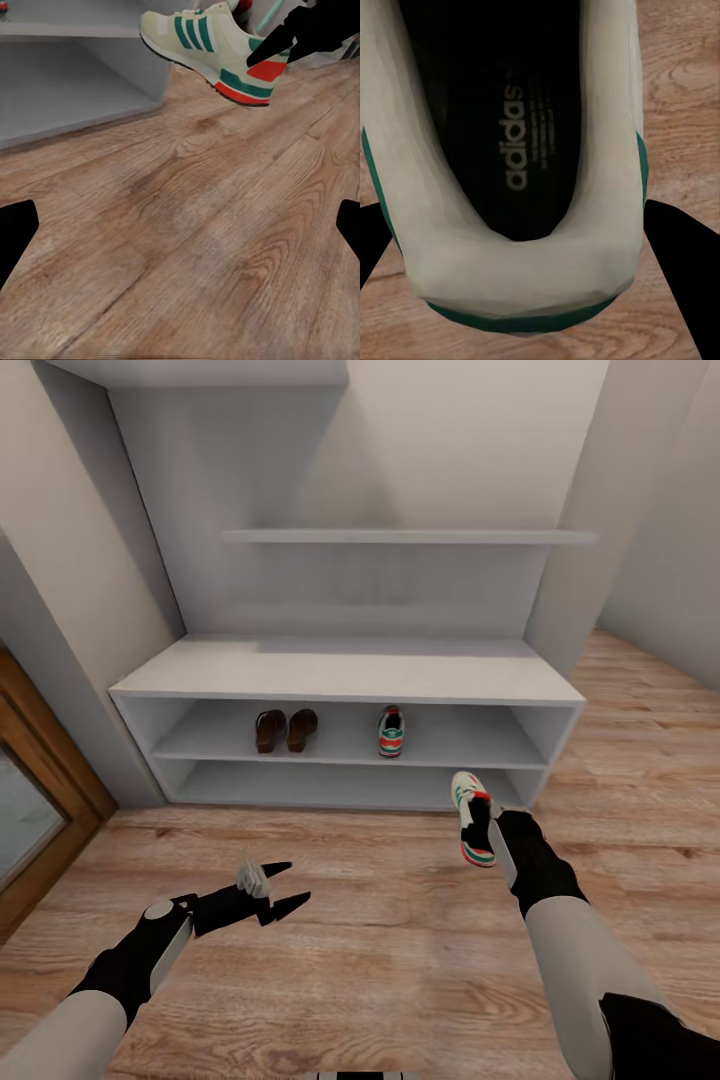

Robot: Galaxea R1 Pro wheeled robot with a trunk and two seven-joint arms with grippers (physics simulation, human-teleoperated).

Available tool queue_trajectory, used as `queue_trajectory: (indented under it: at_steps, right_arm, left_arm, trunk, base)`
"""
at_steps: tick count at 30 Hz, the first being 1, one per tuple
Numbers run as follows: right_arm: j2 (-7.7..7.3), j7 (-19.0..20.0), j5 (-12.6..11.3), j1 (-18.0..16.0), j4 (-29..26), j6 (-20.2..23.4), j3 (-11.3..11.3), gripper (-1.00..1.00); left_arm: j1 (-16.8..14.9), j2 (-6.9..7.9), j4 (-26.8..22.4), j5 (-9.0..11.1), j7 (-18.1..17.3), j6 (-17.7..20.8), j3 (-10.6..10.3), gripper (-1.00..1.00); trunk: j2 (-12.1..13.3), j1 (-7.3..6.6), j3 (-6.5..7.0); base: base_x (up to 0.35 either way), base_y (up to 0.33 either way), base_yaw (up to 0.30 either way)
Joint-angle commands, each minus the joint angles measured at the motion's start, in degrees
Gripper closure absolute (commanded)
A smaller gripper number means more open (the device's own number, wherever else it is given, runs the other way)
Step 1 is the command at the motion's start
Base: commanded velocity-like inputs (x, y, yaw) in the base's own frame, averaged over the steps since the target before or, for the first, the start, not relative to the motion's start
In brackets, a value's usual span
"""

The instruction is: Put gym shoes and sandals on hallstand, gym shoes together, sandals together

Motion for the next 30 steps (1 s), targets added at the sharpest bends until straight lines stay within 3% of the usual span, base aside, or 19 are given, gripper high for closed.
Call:
queue_trajectory:
  at_steps: [1, 5, 12, 16, 30]
  right_arm:
    - [0.06, -0.04, 0.14, -0.02, -0.1, 0.27, -0.2, 1.0]
    - [0.06, -0.05, 0.14, -0.02, -0.11, 0.26, -0.2, 1.0]
    - [0.06, -0.05, 0.14, -0.02, -0.11, 0.23, -0.2, 1.0]
    - [0.06, -0.05, 0.14, -0.02, -0.11, 0.25, -0.2, 1.0]
    - [0.06, -0.12, 0.15, -0.02, -0.1, 0.19, -0.36, 1.0]
  left_arm:
    - [-0.05, 0.06, 0.08, 0.34, -0.31, -0.5, -0.36, -1.0]
    - [-0.05, 0.07, 0.07, 0.34, -1.54, -0.5, -0.36, -1.0]
    - [-0.06, 0.09, 0.08, 0.42, -7.01, -0.49, -0.19, -1.0]
    - [-0.06, 0.08, 0.05, 0.42, -7.4, -0.44, -0.19, -1.0]
    - [-0.06, 0.01, 0.04, 0.34, -7.39, -0.42, -0.27, -1.0]
  trunk:
    - [-0.02, -0.01, -0.1]
    - [-0.02, -0.01, -0.31]
    - [-0.02, -0.01, -0.69]
    - [-0.02, -0.01, -0.88]
    - [-0.02, -0.01, -0.91]
  base:
    - [0.0, 0.0, 0.225]
    - [0.0, 0.0, 0.233]
    - [0.013, -0.008, 0.24]
    - [0.176, -0.149, 0.193]
    - [0.03, -0.025, 0.01]
